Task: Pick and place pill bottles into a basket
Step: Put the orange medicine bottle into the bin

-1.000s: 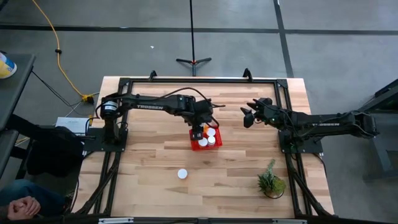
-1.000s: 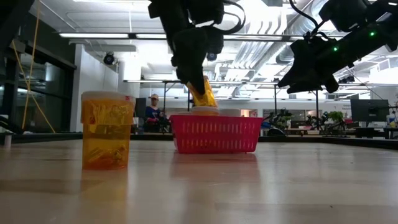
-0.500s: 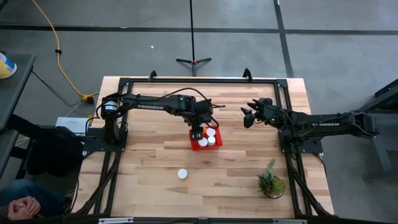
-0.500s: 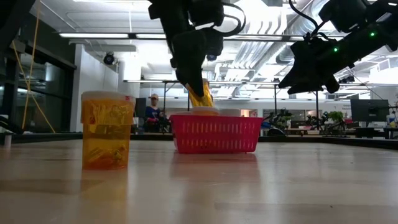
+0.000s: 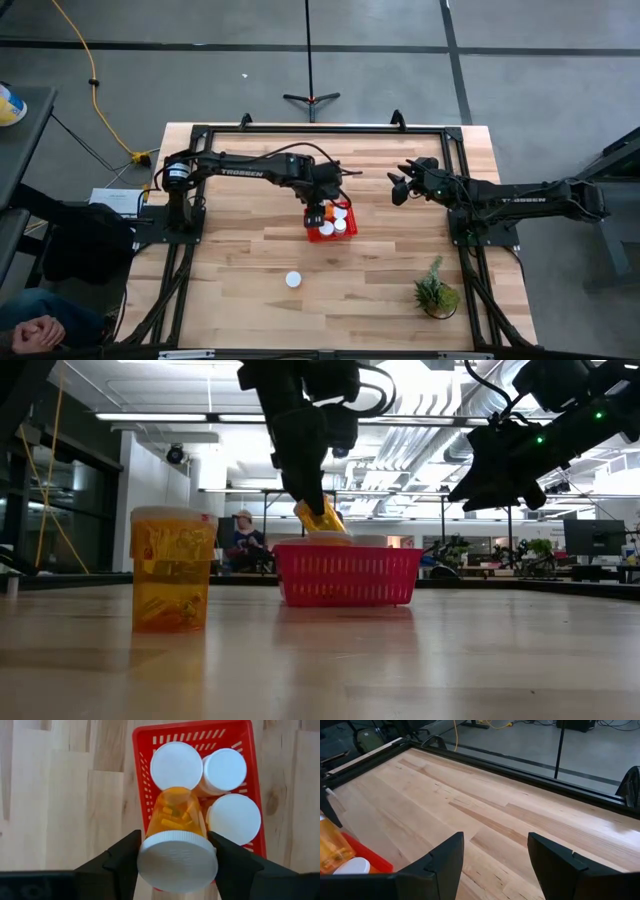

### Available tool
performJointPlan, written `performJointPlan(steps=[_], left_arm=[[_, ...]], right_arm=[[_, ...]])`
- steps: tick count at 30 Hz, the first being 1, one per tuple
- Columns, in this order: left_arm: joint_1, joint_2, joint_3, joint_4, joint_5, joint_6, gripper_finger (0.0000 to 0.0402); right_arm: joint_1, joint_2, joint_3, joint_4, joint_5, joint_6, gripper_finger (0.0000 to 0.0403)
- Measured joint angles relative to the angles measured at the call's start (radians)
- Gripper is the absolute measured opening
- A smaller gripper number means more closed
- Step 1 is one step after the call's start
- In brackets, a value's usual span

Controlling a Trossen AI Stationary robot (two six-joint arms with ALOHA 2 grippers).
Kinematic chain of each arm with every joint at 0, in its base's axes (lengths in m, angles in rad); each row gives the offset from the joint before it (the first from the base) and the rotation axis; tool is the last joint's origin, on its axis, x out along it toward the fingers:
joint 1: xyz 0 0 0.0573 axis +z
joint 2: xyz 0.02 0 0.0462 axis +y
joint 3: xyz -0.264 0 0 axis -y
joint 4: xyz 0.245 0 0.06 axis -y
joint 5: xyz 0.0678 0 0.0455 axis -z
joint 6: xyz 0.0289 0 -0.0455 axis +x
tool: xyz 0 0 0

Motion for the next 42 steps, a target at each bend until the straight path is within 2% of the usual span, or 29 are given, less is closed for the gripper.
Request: performJointPlan(steps=[3, 7, 10, 18, 23, 27, 31, 35, 38, 42], left_arm=[[0.000, 0.000, 0.000, -0.008, 0.000, 0.000, 0.0239], [0.000, 0.000, 0.000, -0.052, 0.000, 0.001, 0.0268], [0.000, 0.000, 0.000, -0.050, 0.000, 0.002, 0.0274], [0.000, 0.000, 0.000, -0.021, 0.010, 0.026, 0.0224], [0.000, 0.000, 0.000, -0.022, 0.016, 0.029, 0.0212], [0.001, 0.001, 0.063, -0.070, 0.113, 0.027, 0.0216], [-0.012, 0.000, 0.144, -0.106, 0.146, 0.080, 0.0227], [-0.059, 0.000, 0.207, -0.108, 0.095, 0.240, 0.0245], [-0.101, 0.000, 0.235, -0.078, 0.081, 0.292, 0.0272], [-0.151, 0.000, 0.257, -0.049, 0.043, 0.275, 0.0323]], right_arm=[[0.000, 0.000, 0.000, 0.000, -0.001, 0.000, 0.0211], [0.000, 0.000, 0.000, 0.000, -0.001, 0.000, 0.0211], [0.000, 0.000, 0.000, 0.000, 0.001, 0.000, 0.0211], [0.000, 0.000, 0.000, 0.000, 0.003, 0.000, 0.0211], [0.000, 0.000, 0.000, 0.000, 0.003, 0.000, 0.0211], [0.000, 0.000, 0.000, 0.000, 0.003, 0.000, 0.0211], [0.000, 0.000, 0.000, 0.000, 0.003, 0.001, 0.0211], [0.000, 0.000, 0.000, 0.000, 0.002, 0.001, 0.0211], [0.000, 0.000, 0.000, 0.000, -0.002, 0.001, 0.0211], [0.000, 0.000, 0.000, 0.000, -0.011, 0.004, 0.0211]])
